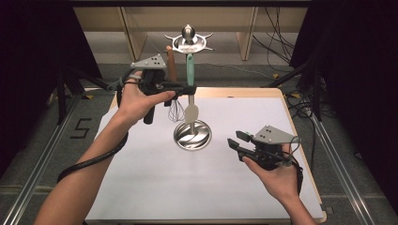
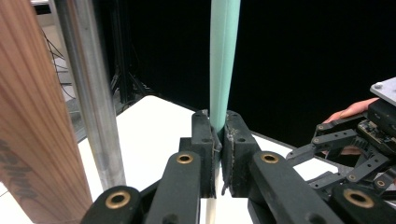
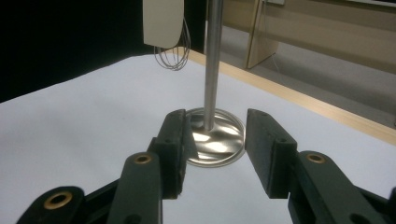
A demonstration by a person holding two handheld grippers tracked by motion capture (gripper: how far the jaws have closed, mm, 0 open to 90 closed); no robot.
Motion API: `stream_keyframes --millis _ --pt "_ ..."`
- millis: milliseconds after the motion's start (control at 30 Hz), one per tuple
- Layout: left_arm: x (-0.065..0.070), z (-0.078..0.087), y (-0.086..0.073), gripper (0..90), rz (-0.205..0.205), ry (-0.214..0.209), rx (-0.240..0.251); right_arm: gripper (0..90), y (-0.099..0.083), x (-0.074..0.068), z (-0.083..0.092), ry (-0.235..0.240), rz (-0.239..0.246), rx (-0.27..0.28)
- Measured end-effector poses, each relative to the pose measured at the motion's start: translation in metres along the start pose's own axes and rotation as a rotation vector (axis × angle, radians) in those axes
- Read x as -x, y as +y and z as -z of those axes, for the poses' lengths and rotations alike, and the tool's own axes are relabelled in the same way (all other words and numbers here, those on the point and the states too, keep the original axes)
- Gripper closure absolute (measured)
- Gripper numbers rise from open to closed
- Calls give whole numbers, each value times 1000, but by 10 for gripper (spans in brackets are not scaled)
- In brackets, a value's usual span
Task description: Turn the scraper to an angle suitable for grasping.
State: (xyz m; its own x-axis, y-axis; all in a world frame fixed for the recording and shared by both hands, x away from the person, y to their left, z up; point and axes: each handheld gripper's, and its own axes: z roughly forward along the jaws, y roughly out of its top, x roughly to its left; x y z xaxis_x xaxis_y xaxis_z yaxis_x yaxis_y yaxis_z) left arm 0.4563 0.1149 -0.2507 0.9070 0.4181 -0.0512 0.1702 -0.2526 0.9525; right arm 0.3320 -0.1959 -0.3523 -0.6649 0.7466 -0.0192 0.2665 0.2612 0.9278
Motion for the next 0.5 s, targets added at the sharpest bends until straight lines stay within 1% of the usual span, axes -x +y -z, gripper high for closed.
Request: stream_keyframes --millis 33,100,167,233,333,367,400,433,467,500 --pt "-1 0 0 840 -10 0 -1 594 0 -1 2 8 -15 -22" --pt "-1 -1 0 840 6 4 -2 594 0 0 1 8 -11 -21" --pt "-3 -1 0 840 6 9 0 593 0 0 1 7 -11 -21" --pt "-4 -1 -1 839 15 10 4 593 0 0 1 12 -12 -18" --pt "-5 -2 -1 838 16 17 5 592 0 0 1 8 -11 -19" --pt "-5 -2 -1 837 10 17 6 590 0 0 2 7 -12 -21" --pt "-5 -3 -1 837 8 19 7 589 0 0 2 6 -20 -24" --pt "-3 -3 -2 836 43 23 7 587 0 1 2 6 -15 -22" --pt "-4 -3 -2 834 25 26 4 585 0 1 2 6 -17 -23" --pt "-4 -3 -3 831 20 25 9 584 0 2 1 8 -7 -19"
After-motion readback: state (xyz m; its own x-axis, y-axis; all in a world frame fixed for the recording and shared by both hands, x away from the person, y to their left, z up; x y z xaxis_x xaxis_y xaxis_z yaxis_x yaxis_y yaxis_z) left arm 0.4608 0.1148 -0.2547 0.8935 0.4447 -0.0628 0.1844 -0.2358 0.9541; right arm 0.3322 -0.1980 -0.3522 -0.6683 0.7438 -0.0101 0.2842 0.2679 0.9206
